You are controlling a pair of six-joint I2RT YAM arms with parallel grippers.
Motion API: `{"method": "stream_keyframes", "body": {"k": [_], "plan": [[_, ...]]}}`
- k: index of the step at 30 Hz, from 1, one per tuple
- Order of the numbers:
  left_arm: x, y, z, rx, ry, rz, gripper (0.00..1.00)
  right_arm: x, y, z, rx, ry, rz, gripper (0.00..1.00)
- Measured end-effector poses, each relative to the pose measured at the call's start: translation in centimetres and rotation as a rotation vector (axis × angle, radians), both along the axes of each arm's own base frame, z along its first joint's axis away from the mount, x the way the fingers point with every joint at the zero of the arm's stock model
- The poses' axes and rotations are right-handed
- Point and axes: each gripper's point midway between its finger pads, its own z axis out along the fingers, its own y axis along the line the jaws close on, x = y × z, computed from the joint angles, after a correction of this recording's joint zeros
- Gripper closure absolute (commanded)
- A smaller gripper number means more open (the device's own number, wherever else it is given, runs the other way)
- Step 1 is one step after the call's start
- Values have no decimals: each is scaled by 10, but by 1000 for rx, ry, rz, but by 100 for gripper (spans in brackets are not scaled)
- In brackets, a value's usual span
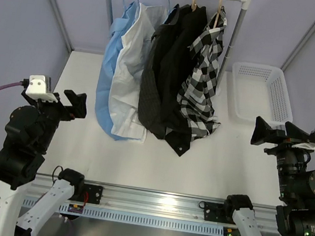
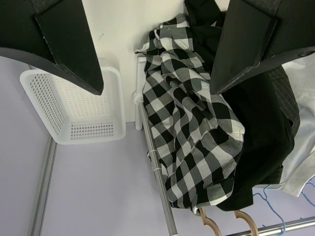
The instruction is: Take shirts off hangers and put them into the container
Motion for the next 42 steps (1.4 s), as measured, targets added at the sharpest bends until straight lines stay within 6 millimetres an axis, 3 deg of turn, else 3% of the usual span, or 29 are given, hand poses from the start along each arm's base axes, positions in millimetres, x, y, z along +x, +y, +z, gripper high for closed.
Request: {"method": "stream_keyframes", "body": {"k": [6,13,15,19,26,29,35,42], "plan": [[5,-2,-6,-5,24,-3,1,22,17,-17,2,95,72,1],[15,-12,-28,-14,98,-33,1,73,53,-74,21,392,207,0],[18,-14,-33,-15,118,-41,1,91,58,-80,34,457,212,1],[23,-18,-41,-19,148,-48,1,135,66,-63,54,510,203,0],[30,-24,-50,-27,192,-62,1,199,90,15,84,386,168,1],[31,-24,-51,-28,194,-62,1,219,109,27,88,366,163,1],[30,-23,-49,-29,189,-62,1,268,139,21,79,377,105,1],[25,-22,-48,-32,175,-62,1,305,160,-21,41,456,33,5]]}}
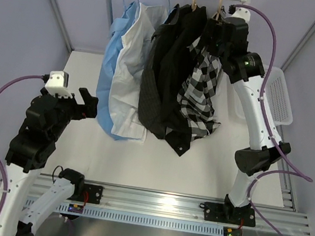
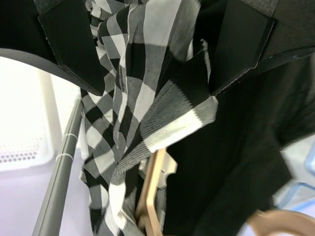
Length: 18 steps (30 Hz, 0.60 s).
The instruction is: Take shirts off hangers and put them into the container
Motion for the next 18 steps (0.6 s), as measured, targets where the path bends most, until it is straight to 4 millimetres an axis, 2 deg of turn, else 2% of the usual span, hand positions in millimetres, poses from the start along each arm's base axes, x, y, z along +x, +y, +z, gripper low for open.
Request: {"method": "stream_keyframes", "body": {"k": [3,4,7,10,11,14,15,18], "plan": [[-2,0,-2,2,6,0,1,9,-2,-17,-21,32,-36,10],[-2,1,-3,1,6,0,1,11,-4,-21,-29,40,-49,17],[-3,1,-2,0,1,0,1,13,-8,-26,-44,46,-75,26],[-5,1,-4,0,1,0,1,16,-13,-31,-65,48,-101,43],[-6,1,-5,1,3,0,1,16,-13,-34,-71,49,-105,51],[-6,2,-8,2,8,0,1,19,-14,-38,-88,50,-104,62],[-7,2,-9,2,10,0,1,18,-14,-38,-95,49,-104,69],[-7,2,-11,3,16,-1,1,16,-16,-36,-107,44,-101,81]]}}
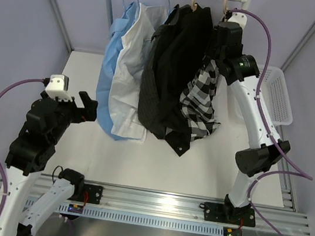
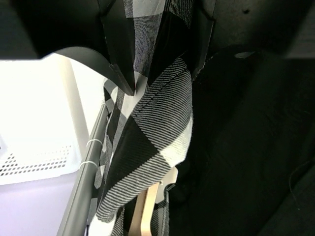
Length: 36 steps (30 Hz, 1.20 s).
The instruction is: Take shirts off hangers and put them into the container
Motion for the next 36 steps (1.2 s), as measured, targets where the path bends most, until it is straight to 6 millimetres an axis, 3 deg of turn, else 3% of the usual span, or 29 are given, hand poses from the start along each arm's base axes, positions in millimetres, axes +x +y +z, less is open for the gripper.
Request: {"method": "stream_keyframes", "body": {"k": [3,5,6,7,10,18,20,24,29,36], "plan": [[0,0,-1,0,3,-1,1,-6,-3,7,-10,-14,6,92],[0,0,-1,0,3,-1,1,-10,-6,15,-15,-29,10,92],[0,0,-1,0,3,-2,1,-13,-7,19,-17,-36,12,89],[0,0,-1,0,3,-2,1,-15,-9,24,-19,-44,14,76],[0,0,-1,-2,4,-2,1,-21,-11,33,-27,-60,25,60],[0,-2,-8,-6,22,-4,1,-24,-12,32,-41,-53,37,47],[0,-2,-9,-5,24,-4,1,-26,-12,27,-42,-35,35,35],[0,-2,-9,-6,23,-4,1,-30,-12,20,-30,-2,36,20],[-1,-2,-8,-7,20,-5,1,-38,-8,21,-6,23,59,21],[-1,-2,-8,-8,20,-9,1,-39,-9,37,10,-9,56,33]]}}
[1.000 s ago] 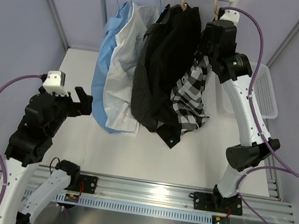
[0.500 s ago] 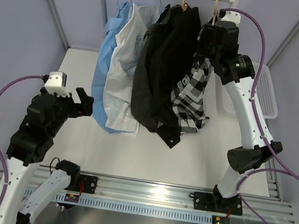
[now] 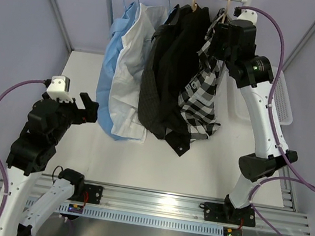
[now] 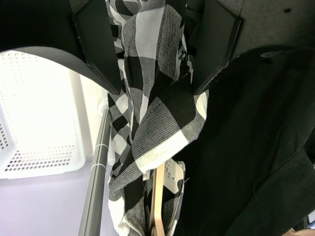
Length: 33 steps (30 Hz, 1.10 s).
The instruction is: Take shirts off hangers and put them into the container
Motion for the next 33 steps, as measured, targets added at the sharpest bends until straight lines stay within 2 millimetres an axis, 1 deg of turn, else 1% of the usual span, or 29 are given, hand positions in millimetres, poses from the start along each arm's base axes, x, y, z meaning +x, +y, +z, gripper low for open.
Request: {"method": "stream_keyframes", "body": {"k": [2,5,6,8,11,12,13,14,15,16,18,20,24,29,31,33], "plan": [[0,0,0,0,0,-1,1,3,1,-1,-1,1,0,36],[0,0,0,-1,0,-2,1,9,4,-11,-11,20,0,42],[0,0,0,-1,0,-2,1,11,5,-15,-14,28,0,48],[0,0,0,-1,0,-2,1,15,7,-23,-25,44,0,54],[0,0,0,-1,-2,-3,1,18,6,-29,-37,58,-5,69],[-1,0,1,-2,-3,-3,1,18,5,-29,-40,58,-6,81],[-1,0,1,-2,-4,-3,1,19,4,-29,-47,57,-5,85],[-1,0,1,-2,-5,-3,1,18,2,-28,-50,55,-8,95],[-2,0,1,-2,-5,-3,1,18,1,-28,-58,54,-6,95],[-2,0,1,-2,-5,-3,1,18,0,-27,-69,53,-3,100],[-2,0,1,-2,-4,-3,1,16,-3,-26,-92,52,8,100],[-2,0,1,-2,-3,-3,1,11,-5,-20,-117,42,24,100],[-2,0,1,-2,-4,-4,1,-6,-11,3,-150,-8,67,100],[-2,-1,2,-2,-3,-6,1,-46,-24,43,-144,-103,113,100],[-1,-1,4,-3,-5,-9,1,-64,-29,47,-142,-117,127,100],[-1,-2,7,-5,-7,-13,1,-81,-34,41,-143,-121,149,100]]}}
